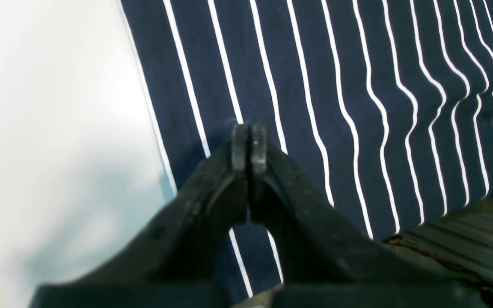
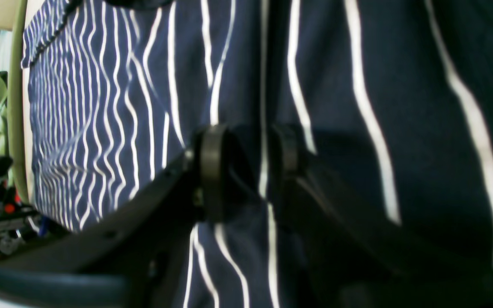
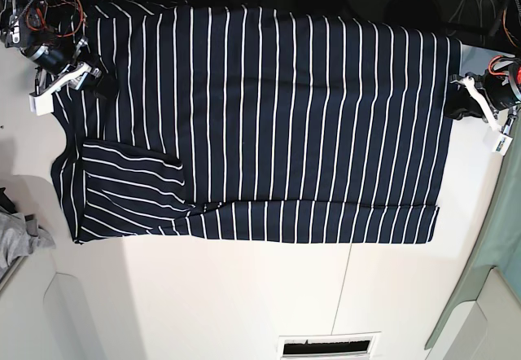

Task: Layout the t-shirt on the table in an organized manner, then fold the t-shirt properly
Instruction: 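Hold the edge with the left gripper while the right gripper smooths the sleeve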

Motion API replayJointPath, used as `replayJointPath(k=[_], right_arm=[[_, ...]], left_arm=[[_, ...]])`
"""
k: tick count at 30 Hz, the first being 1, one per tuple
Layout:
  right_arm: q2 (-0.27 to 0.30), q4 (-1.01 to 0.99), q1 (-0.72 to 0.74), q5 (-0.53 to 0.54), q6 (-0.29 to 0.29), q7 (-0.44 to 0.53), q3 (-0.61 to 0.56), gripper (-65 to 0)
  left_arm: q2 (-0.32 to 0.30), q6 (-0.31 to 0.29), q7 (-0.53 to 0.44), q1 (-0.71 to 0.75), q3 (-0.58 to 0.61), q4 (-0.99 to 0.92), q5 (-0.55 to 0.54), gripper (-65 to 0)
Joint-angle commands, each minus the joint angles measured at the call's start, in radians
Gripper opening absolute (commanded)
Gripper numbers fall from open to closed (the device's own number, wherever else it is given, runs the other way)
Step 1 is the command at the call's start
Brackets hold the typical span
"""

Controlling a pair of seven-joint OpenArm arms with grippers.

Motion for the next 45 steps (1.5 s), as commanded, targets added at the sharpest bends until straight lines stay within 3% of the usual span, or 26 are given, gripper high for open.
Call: replayJointPath(k=[1,10,15,25,30,45], right_arm=[[0.014,0.029,-0.002,-0.008,-0.007,-0.014,0.014,-47.5],[0.014,0.209,0.022,-0.033,-0.008,0.006,0.032,-47.4],[0.015,0.192,0.098,-0.163,-0.031,0.101,0.032,-47.4],[0.015,0.045,0.285,-0.283,-0.038,0.126,0.032,-46.8],[0.013,-0.072,0.345,-0.281,-0.045,0.141,0.031,-32.5],[-0.035,-0.139,0.353,-0.232,-0.026,0.14,0.029,-32.7]], left_arm=[[-0.022,-0.008,-0.018,-0.005,-0.008,0.014,-0.013,-65.0],[-0.02,-0.008,-0.018,-0.005,-0.008,0.013,-0.006,-65.0],[-0.014,-0.008,-0.018,-0.004,-0.008,0.013,-0.006,-65.0],[-0.006,-0.008,-0.017,-0.002,-0.008,0.013,-0.006,-65.0],[-0.006,-0.007,-0.018,-0.002,-0.008,0.013,-0.007,-65.0],[-0.006,-0.007,-0.025,-0.002,-0.008,0.013,-0.006,-65.0]])
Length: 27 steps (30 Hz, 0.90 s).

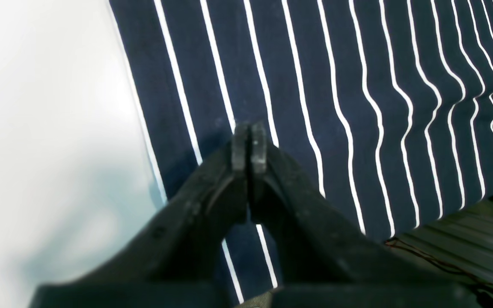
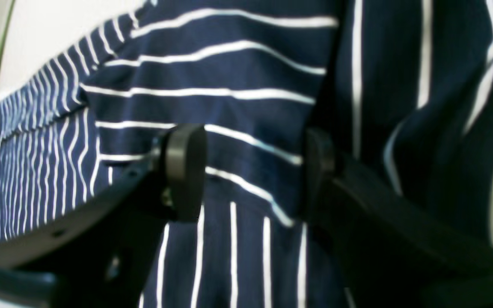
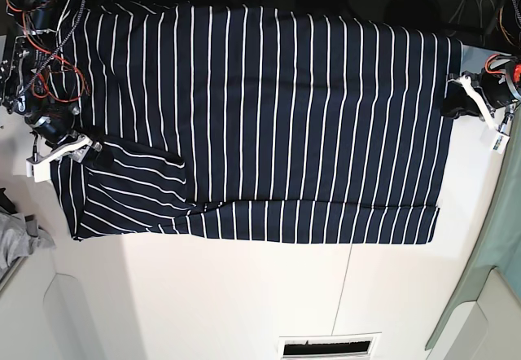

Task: Layout the t-shirt on the table in an organized manner, then fold the t-shirt properly
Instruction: 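Hold the edge with the left gripper while the right gripper smooths the sleeve, then move the left gripper to the hem corner and grasp it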

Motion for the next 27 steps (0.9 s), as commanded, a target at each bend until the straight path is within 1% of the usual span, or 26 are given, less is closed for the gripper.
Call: replayJointPath(k=[1,3,4,5,8,11,14,17,18,19,20,21,22,23,25,27], right_arm=[[0.014,0.015,0.018,0.02,0.015,0.018,0.005,-32.7],[0.014,0.015,0.018,0.02,0.016,0.018,0.005,-33.2],[0.014,0.015,0.019,0.02,0.016,0.018,0.005,-35.4],[0.014,0.015,0.019,0.023,0.016,0.018,0.005,-39.2],[0.014,0.015,0.018,0.023,0.016,0.018,0.005,-53.1],[0.014,0.015,0.018,0.011,0.019,0.018,0.004,-65.0],[0.014,0.015,0.018,-0.039,0.018,0.018,-0.014,-65.0],[0.015,0.015,0.018,-0.053,0.018,0.018,-0.037,-65.0],[0.015,0.015,0.018,-0.053,0.018,0.018,-0.043,-65.0],[0.015,0.015,0.018,-0.055,0.018,0.018,-0.047,-65.0],[0.015,0.015,0.018,-0.058,0.018,0.016,-0.048,-65.0],[0.015,0.015,0.018,-0.057,0.018,0.007,-0.048,-65.0],[0.016,0.015,0.018,-0.056,0.018,-0.001,-0.048,-65.0],[0.016,0.015,0.018,-0.056,0.018,-0.002,-0.048,-65.0],[0.016,0.015,0.018,-0.056,0.018,-0.003,-0.048,-65.0],[0.016,0.015,0.018,-0.056,0.018,-0.005,-0.048,-65.0]], left_arm=[[-0.022,-0.007,-0.017,-0.005,-0.008,0.013,-0.013,-65.0],[-0.022,-0.008,-0.018,-0.005,-0.008,0.013,-0.013,-65.0],[-0.022,-0.008,-0.018,-0.005,-0.008,0.013,-0.013,-65.0],[-0.022,-0.007,-0.018,-0.005,-0.008,0.013,-0.013,-65.0],[-0.022,-0.007,-0.018,-0.005,-0.008,0.013,-0.014,-65.0],[-0.022,-0.008,-0.018,-0.005,-0.008,0.013,-0.014,-65.0],[-0.023,-0.007,-0.018,-0.006,-0.008,0.014,-0.015,-65.0],[-0.026,-0.007,-0.017,-0.026,-0.008,0.017,-0.034,-64.8],[-0.026,-0.007,-0.017,-0.043,-0.008,0.021,-0.033,-61.2],[-0.026,-0.003,-0.017,-0.064,-0.008,0.021,-0.032,-55.6],[-0.028,0.013,-0.017,-0.088,-0.008,0.021,-0.031,-49.0],[-0.028,0.042,-0.019,-0.111,-0.008,0.021,-0.024,-42.9],[-0.028,0.059,-0.028,-0.139,-0.008,0.02,-0.005,-38.5],[-0.028,0.071,-0.046,-0.166,-0.008,0.017,0.023,-36.5],[-0.027,0.097,-0.095,-0.226,-0.008,-0.005,0.062,-36.4],[-0.023,0.11,-0.137,-0.301,-0.008,-0.065,0.08,-36.4]])
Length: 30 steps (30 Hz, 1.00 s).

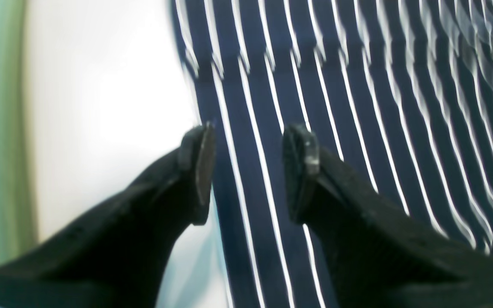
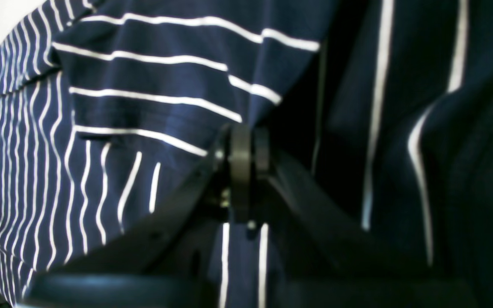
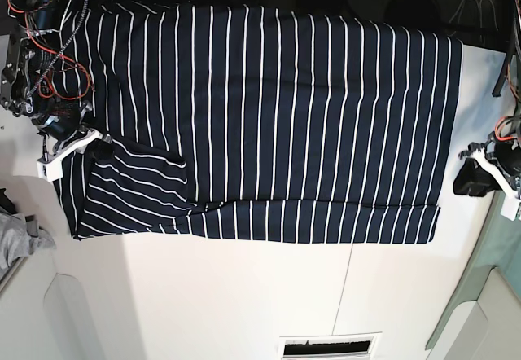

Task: Layout the t-shirt on the table in an organized manner, then fold the t-shirt properly
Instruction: 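Move the left gripper to the hem corner and grasp it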

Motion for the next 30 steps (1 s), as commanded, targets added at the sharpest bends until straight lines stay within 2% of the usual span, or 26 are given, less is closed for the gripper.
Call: replayJointPath(k=[1,4,7,12,16,20,23,26,30], right_arm=[[0.015,0.015,0.018,0.014,0.01,0.012,0.002,-65.0],[0.015,0.015,0.018,0.005,0.01,0.01,0.002,-65.0],[0.016,0.015,0.018,-0.028,0.01,0.007,0.002,-65.0],[0.015,0.015,0.018,-0.031,0.01,-0.005,0.002,-65.0],[0.015,0.015,0.018,-0.031,0.01,-0.024,0.002,-65.0],[0.015,0.015,0.015,-0.027,0.01,-0.026,0.002,-65.0],[0.015,0.015,0.015,-0.027,0.01,-0.026,0.002,-65.0],[0.015,0.015,0.015,-0.027,0.01,-0.026,0.002,-65.0],[0.015,0.015,0.015,-0.027,0.01,-0.026,0.002,-65.0]], left_arm=[[-0.019,0.005,-0.038,-0.058,-0.008,-0.035,-0.009,-36.4],[0.005,0.009,-0.083,-0.202,-0.008,-0.238,-0.001,-36.4],[0.045,0.008,-0.085,-0.337,-0.008,-0.457,-0.002,-36.4],[0.117,0.008,-0.103,-0.452,-0.008,-0.67,0.012,-36.4],[0.159,0.013,-0.172,-0.457,-0.008,-0.716,0.096,-36.4],[0.179,0.068,-0.196,-0.458,-0.008,-0.721,0.128,-36.4],[0.185,0.082,-0.227,-0.458,-0.008,-0.721,0.163,-36.4],[0.191,0.166,-0.251,-0.458,-0.008,-0.721,0.179,-36.4],[0.191,0.176,-0.28,-0.461,-0.008,-0.721,0.185,-36.4]])
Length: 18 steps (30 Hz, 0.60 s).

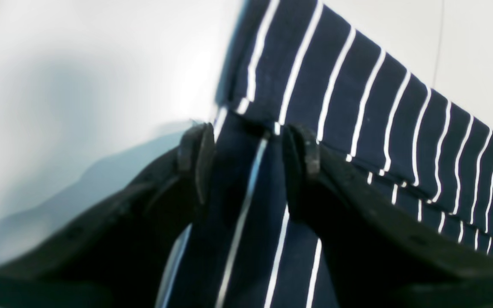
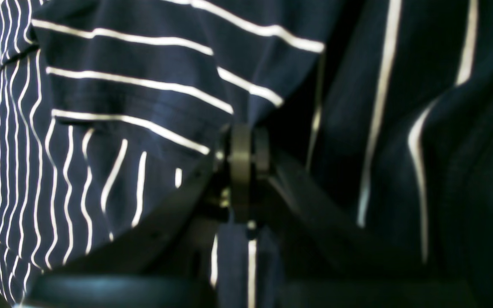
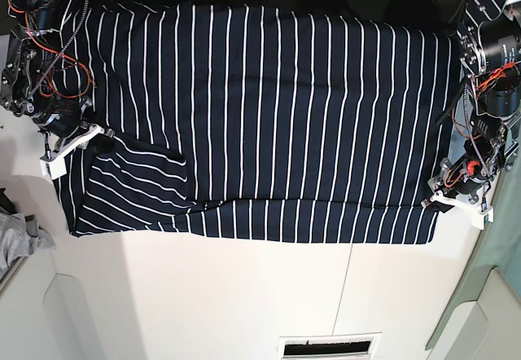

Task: Layout the t-shirt on the table in an organized manner, then fold the t-shirt properly
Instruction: 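Move the left gripper to the hem corner and grasp it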

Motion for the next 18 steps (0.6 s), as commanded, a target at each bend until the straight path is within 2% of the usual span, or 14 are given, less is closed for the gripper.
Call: replayJointPath(k=[1,12,18], right_arm=[[0.016,0.015,0.013,0.015,0.006,0.007,0.003,-65.0],[0.015,0.015,0.013,0.015,0.006,0.0,0.003,-65.0],[0.015,0.015,0.013,0.016,0.006,-0.008,0.003,-65.0]], left_arm=[[-0.016,-0.005,-0.026,-0.031,-0.004,0.014,-0.01,-36.4],[-0.006,-0.005,-0.055,-0.038,-0.004,0.014,-0.005,-36.5],[0.027,-0.005,-0.078,-0.039,-0.004,0.014,0.023,-36.7]])
